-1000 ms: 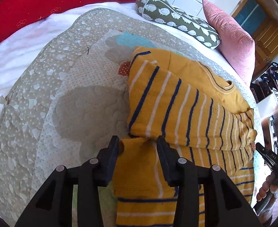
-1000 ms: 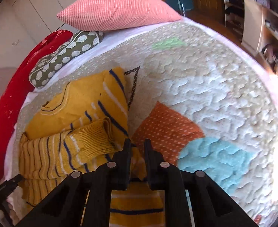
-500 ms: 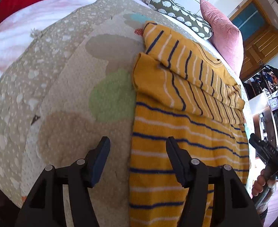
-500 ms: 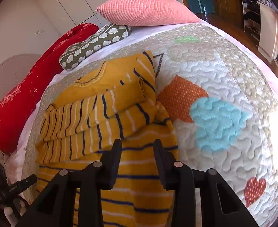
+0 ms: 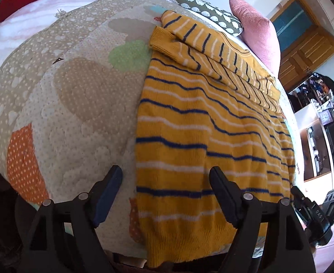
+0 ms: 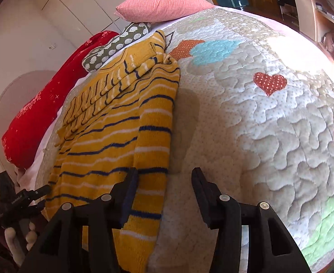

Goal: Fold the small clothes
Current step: 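Move both grippers to the sweater hem and open them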

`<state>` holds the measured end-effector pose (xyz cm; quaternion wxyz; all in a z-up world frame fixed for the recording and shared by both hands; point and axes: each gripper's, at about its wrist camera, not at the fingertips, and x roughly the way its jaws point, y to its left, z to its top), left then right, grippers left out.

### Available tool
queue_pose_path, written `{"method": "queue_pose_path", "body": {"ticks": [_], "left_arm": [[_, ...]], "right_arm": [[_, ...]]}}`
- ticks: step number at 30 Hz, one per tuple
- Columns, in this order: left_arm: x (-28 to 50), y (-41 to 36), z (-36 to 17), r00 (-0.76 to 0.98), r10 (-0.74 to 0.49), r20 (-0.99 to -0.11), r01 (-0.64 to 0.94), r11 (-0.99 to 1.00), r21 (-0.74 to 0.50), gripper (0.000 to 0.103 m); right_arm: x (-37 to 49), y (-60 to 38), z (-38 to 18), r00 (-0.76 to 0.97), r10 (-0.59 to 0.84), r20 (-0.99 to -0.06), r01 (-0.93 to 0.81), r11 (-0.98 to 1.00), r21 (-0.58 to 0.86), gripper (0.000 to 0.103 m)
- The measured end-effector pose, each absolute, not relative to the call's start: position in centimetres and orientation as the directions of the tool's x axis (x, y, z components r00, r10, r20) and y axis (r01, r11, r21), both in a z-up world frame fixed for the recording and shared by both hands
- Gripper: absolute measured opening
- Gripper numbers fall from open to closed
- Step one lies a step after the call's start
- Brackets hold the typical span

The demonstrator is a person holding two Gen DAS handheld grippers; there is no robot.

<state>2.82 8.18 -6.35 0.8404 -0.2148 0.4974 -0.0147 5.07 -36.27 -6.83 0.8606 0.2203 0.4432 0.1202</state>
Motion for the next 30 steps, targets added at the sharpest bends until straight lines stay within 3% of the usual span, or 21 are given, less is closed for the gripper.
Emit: {"method": "queue_pose_path", "body": {"ticks": [5,10,30], "left_arm": [[1.4,5.8,-6.5,0.498,-0.172,-0.85,-0.144,0.95,-0.276,0.091],[0.6,4.0,-6.8,0.497,-0.083,-0.864,-0.133,0.976,-0.171,0.095],[-0.2,4.2,-7.3,0.484,-0.095,-0.87,-0.146,0.971,-0.187,0.1]], "right_arm": [[3.4,-35.1,-7.1,0.582,0.437,-0.685,-0.035,0.856,0.516,0.054],[3.0,-33.8,-6.9,0.6,0.407,-0.689,-0.04,0.875,0.482,0.056],[2.2,-33.0,-7.4,0.602,0.411,-0.685,-0.028,0.868,0.496,0.06]]}}
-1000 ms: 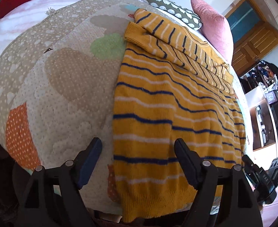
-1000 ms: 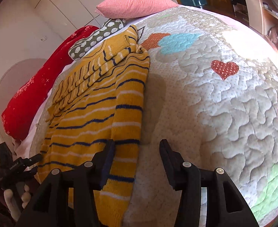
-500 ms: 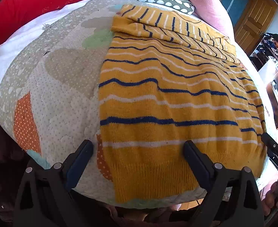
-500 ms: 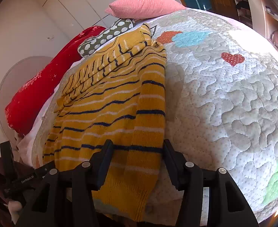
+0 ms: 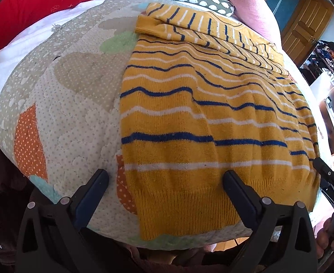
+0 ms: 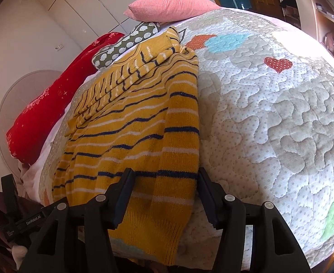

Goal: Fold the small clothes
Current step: 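Move both grippers to the sweater hem and open them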

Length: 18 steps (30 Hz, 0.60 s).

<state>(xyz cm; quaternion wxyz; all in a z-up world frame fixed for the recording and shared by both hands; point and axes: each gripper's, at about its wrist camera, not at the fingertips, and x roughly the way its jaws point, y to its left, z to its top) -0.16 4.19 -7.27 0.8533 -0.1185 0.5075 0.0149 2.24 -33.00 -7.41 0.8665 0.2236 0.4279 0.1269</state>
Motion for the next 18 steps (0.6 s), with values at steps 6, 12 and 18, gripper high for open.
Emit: {"method": "queue_pose_path", "body": {"ticks": [6,12,18], "left_arm": [[-1.1,5.7,-6.7,0.528,-0.174,-0.831,-0.141,0.947,-0.288,0.083],[-1.7,9.5,-7.2,0.56,-0.37,-0.741,-0.134,0.842,-0.522,0.065],[-1.0,12.0,-8.0,0.559,-0.546,-0.625,-0.144,0.678,-0.721,0.066]], "right_arm": [[1.7,-33.9,-7.9,0.622,0.472,-0.624,-0.077,0.831,0.552,0.063],[1.7,-35.1,-7.9,0.583,0.55,-0.597,-0.11,0.782,0.614,0.063],[1.3,-36.1,-8.1,0.572,0.597,-0.562,-0.112,0.736,0.668,0.063]]}}
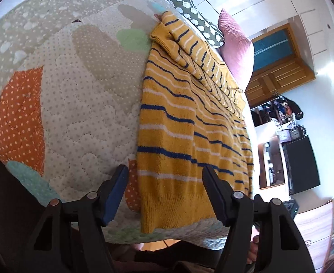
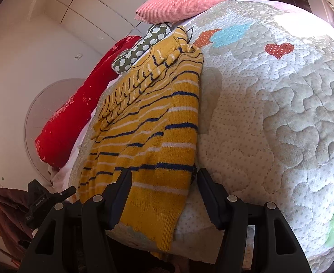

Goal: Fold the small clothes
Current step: 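Move both grippers to the sweater hem and open them, then grasp the sweater hem with the right gripper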

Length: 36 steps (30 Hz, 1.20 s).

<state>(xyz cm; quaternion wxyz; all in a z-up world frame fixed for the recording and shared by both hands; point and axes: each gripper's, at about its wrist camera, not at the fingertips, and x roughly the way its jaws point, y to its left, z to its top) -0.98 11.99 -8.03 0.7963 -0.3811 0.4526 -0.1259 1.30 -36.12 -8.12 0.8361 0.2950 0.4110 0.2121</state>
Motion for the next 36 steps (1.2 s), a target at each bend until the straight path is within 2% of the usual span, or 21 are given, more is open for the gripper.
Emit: {"method": "queue_pose_path", "body": {"ticks": [3,7,15,19,20,21,22,23,25,36], "left_arm": [[-0.1,11.9,-8.2,0.537,-0.627,-0.564,-0.109,0.612,-0.784,0.066],[0.7,10.2,-7.7,0.504,-0.671,-0.544,-0.048,0.607,-0.793,0.066],[1.5,9.4,-8.4,0.466,-0.654,-0.596,-0.082,0.639,-0.765,0.067],[2.2,7.3,-7.7,0.445,-0.593,-0.671,-0.052,0.731,-0.681,0.069],[2.3,6.7,-7.5,0.442,-0.564,-0.697,-0.046,0.762,-0.646,0.057],[2.3,6.2,-7.2,0.441,-0.52,-0.732,-0.044,0.802,-0.596,0.04],[2.5,5.9,-7.2,0.432,-0.479,-0.765,-0.052,0.833,-0.551,0.009],[2.6,6.1,-7.3,0.428,-0.492,-0.758,-0.062,0.821,-0.568,0.009],[2.1,7.3,-7.2,0.44,-0.516,-0.735,-0.102,0.785,-0.611,0.008],[-2.8,9.4,-5.1,0.486,-0.534,-0.692,-0.088,0.758,-0.647,0.008]], "right_arm": [[1.6,-36.2,-8.3,0.554,0.632,-0.542,-0.123,0.706,0.698,0.063],[2.7,-35.2,-8.2,0.514,0.701,-0.494,-0.159,0.644,0.748,0.064],[4.4,-33.7,-8.7,0.497,0.721,-0.482,-0.154,0.62,0.769,0.064],[5.6,-33.5,-8.9,0.496,0.72,-0.485,-0.136,0.616,0.776,0.064],[5.8,-33.1,-8.9,0.495,0.711,-0.499,-0.136,0.631,0.764,0.062],[6.0,-32.6,-8.8,0.496,0.69,-0.528,-0.129,0.659,0.741,0.049],[6.4,-32.3,-8.9,0.49,0.663,-0.566,-0.114,0.692,0.713,0.024],[6.6,-32.1,-9.2,0.476,0.654,-0.588,-0.096,0.703,0.705,0.015],[6.8,-32.8,-9.8,0.464,0.683,-0.564,-0.053,0.657,0.752,0.012],[2.5,-33.9,-9.4,0.436,0.728,-0.529,-0.074,0.615,0.785,0.01]]}}
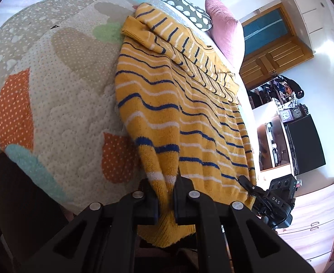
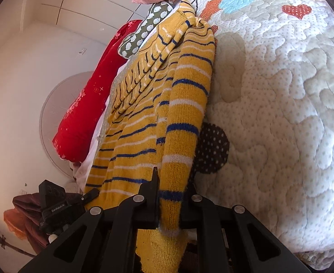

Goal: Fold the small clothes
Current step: 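Grasp the sweater hem with the right gripper, then lift the hem with the right gripper and fold it toward the collar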

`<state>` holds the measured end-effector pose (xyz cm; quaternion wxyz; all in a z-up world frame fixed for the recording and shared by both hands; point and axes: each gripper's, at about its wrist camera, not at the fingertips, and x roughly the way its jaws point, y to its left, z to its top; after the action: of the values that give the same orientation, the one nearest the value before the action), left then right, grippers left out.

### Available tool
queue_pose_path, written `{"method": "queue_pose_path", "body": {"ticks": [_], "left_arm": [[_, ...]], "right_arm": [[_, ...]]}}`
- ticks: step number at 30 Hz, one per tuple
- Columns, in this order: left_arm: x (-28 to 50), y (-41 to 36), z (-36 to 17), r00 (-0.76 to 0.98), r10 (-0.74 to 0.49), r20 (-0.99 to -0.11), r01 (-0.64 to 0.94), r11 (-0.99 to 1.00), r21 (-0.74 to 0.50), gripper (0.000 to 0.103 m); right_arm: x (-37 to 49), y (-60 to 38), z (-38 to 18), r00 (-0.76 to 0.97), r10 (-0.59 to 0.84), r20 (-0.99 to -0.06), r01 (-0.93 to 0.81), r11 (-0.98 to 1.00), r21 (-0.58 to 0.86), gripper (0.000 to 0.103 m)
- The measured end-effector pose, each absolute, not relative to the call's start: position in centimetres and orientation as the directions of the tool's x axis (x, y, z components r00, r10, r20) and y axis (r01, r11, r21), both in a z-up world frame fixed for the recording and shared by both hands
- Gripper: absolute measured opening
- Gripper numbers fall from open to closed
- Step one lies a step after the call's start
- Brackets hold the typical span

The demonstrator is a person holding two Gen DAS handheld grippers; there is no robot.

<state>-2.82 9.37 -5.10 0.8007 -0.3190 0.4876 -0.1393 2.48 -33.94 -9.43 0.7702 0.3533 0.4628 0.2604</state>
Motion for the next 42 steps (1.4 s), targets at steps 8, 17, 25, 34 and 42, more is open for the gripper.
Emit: {"method": "queue_pose_path", "body": {"ticks": [8,17,25,34,42], "left_arm": [[-5.5,9.4,-5.8,0.462,-0.55,-0.695,-0.102,0.746,-0.658,0.008],[-1.4,9.9,-1.9,0.533,-0.504,-0.679,-0.05,0.783,-0.621,0.008],[6.4,10.9,1.5,0.613,-0.449,-0.65,-0.047,0.8,-0.598,0.008],[18.6,10.9,1.5,0.577,-0.411,-0.706,-0.123,0.811,-0.572,0.008],[27.6,10.9,-2.9,0.488,-0.402,-0.775,-0.209,0.808,-0.551,0.012]], "right_arm": [[-1.0,-35.1,-10.6,0.385,0.758,-0.527,-0.064,0.592,0.804,0.01],[1.6,-33.0,-7.0,0.373,0.782,-0.499,-0.179,0.588,0.789,0.011],[10.2,-30.1,-2.0,0.433,0.746,-0.506,-0.252,0.639,0.727,0.011],[22.3,-29.7,-1.2,0.488,0.725,-0.486,-0.122,0.608,0.785,0.011],[31.0,-31.4,-6.1,0.459,0.725,-0.513,0.092,0.536,0.839,0.016]]}}
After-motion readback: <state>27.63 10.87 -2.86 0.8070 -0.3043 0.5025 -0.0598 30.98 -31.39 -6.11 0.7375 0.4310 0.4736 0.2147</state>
